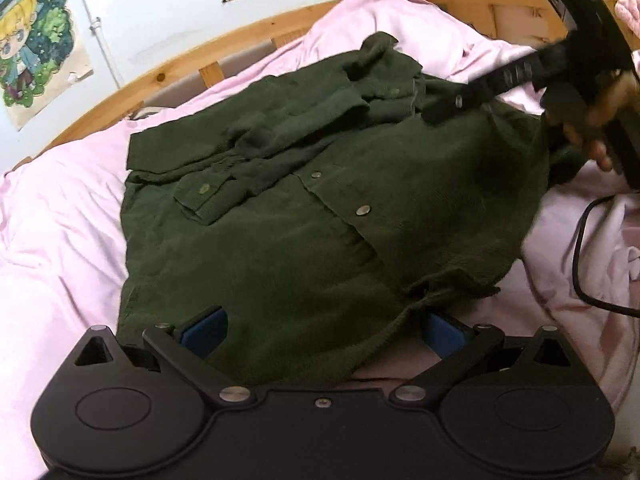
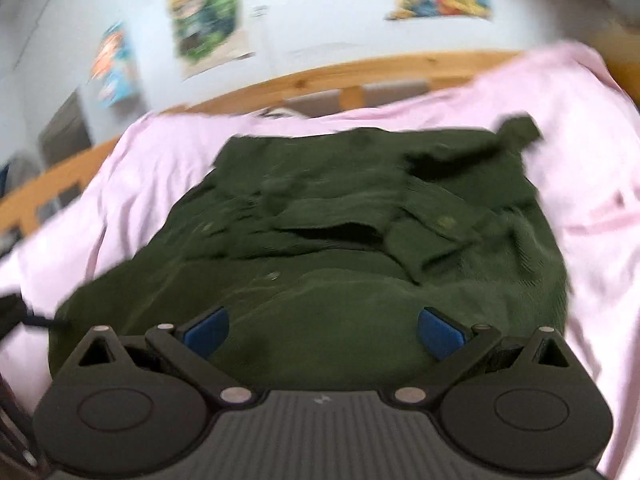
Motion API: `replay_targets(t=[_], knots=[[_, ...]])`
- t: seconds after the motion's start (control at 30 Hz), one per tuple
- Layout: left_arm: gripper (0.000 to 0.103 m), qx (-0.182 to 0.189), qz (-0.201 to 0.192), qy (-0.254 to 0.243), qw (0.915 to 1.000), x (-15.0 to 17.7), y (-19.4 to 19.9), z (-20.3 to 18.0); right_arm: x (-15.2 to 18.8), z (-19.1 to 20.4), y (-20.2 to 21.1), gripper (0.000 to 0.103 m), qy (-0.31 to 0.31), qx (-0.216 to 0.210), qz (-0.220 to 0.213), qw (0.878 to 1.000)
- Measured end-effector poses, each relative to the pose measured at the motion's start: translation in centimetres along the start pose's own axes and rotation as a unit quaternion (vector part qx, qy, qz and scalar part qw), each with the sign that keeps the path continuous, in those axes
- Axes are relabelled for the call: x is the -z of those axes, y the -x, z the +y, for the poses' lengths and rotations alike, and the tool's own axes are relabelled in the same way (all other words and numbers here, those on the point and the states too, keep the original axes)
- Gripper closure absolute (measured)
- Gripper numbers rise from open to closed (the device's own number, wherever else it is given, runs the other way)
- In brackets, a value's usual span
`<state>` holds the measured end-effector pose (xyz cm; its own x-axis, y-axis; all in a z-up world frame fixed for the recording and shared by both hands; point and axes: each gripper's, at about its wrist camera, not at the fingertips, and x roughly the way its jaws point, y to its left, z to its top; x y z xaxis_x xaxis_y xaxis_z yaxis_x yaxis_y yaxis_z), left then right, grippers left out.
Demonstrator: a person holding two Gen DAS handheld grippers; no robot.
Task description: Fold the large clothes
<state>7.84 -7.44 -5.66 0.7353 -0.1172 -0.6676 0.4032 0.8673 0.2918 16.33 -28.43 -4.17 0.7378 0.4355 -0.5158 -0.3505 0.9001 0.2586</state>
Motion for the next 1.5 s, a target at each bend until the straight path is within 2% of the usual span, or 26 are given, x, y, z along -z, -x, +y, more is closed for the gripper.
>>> replay_targets(t=[0.1,0.2,0.27,0.33,0.4,0.5,0.6,0.67,0.73,0.87,0.93,1.0,1.1,1.17,1.23,1.3,1.37,1.43,1.5], knots=[[0.002,0.003,-0.003,-0.005,1.0000,-0.3,0.0,0.4,0.3,-0.1,1.6,0.000,0.006,-0.002,-0.008,1.000],[0.004,0.005,-0.014,-0.001,0.9999,-0.7,0.5,0.8,0.3,0.9,3.1,0.000,0.065,-0.046,-0.004,0.997],[0.007,-0.001,-0.023,0.007,0.9997,-1.1,0.9,1.1,0.6,2.1,4.4,0.000,0.123,-0.089,-0.003,0.988],[0.008,-0.009,-0.028,0.021,0.9994,-1.7,1.3,1.4,1.1,3.2,5.8,0.000,0.180,-0.132,-0.005,0.975],[0.010,-0.014,-0.032,0.044,0.9984,-2.5,1.6,2.1,1.5,4.0,6.3,0.000,0.207,-0.157,-0.003,0.966],[0.014,-0.035,-0.046,0.078,0.9952,-4.0,1.6,3.5,2.2,5.2,5.3,0.000,0.237,-0.139,0.026,0.961],[0.015,-0.044,-0.039,0.120,0.9911,-5.3,0.5,5.3,3.5,6.6,3.9,0.000,0.296,-0.094,0.069,0.948],[0.015,-0.038,-0.030,0.144,0.9884,-5.6,0.0,6.1,4.6,7.3,2.9,0.000,0.312,-0.089,0.100,0.941],[0.015,-0.031,-0.026,0.151,0.9877,-5.6,-0.2,6.2,5.8,8.1,2.4,0.000,0.338,-0.101,0.126,0.927],[0.011,-0.020,-0.011,0.141,0.9897,-4.7,-0.4,5.5,7.0,9.4,2.0,0.000,0.382,-0.081,0.123,0.912],[0.007,-0.017,-0.012,0.135,0.9907,-4.0,-0.1,5.2,7.3,9.8,1.7,0.000,0.389,-0.048,0.109,0.914],[0.003,-0.013,-0.020,0.131,0.9911,-3.4,0.6,4.9,7.5,9.9,1.7,0.000,0.386,-0.032,0.094,0.917],[0.001,0.005,-0.040,0.128,0.9909,-2.9,1.8,4.6,6.9,10.3,2.2,0.001,0.394,0.017,0.035,0.918],[0.001,0.023,-0.055,0.121,0.9908,-2.5,2.6,4.4,5.7,9.7,2.5,0.001,0.368,0.038,0.005,0.929],[0.001,0.030,-0.057,0.104,0.9925,-2.2,3.1,3.8,4.3,8.4,2.3,0.001,0.313,0.035,0.001,0.949],[0.001,0.031,-0.049,0.078,0.9953,-1.7,3.2,3.1,3.9,7.4,1.9,0.001,0.279,0.031,0.010,0.960],[0.001,0.029,-0.044,0.052,0.9973,-1.3,3.0,2.3,4.1,7.1,1.7,0.001,0.271,0.036,0.013,0.962],[0.001,0.006,-0.028,0.012,0.9995,-1.0,2.1,1.1,4.0,7.2,1.6,0.001,0.271,0.041,0.009,0.962],[0.006,-0.019,-0.007,-0.025,0.9995,-0.9,0.8,0.2,4.0,7.0,1.6,0.001,0.276,0.048,0.001,0.960]])
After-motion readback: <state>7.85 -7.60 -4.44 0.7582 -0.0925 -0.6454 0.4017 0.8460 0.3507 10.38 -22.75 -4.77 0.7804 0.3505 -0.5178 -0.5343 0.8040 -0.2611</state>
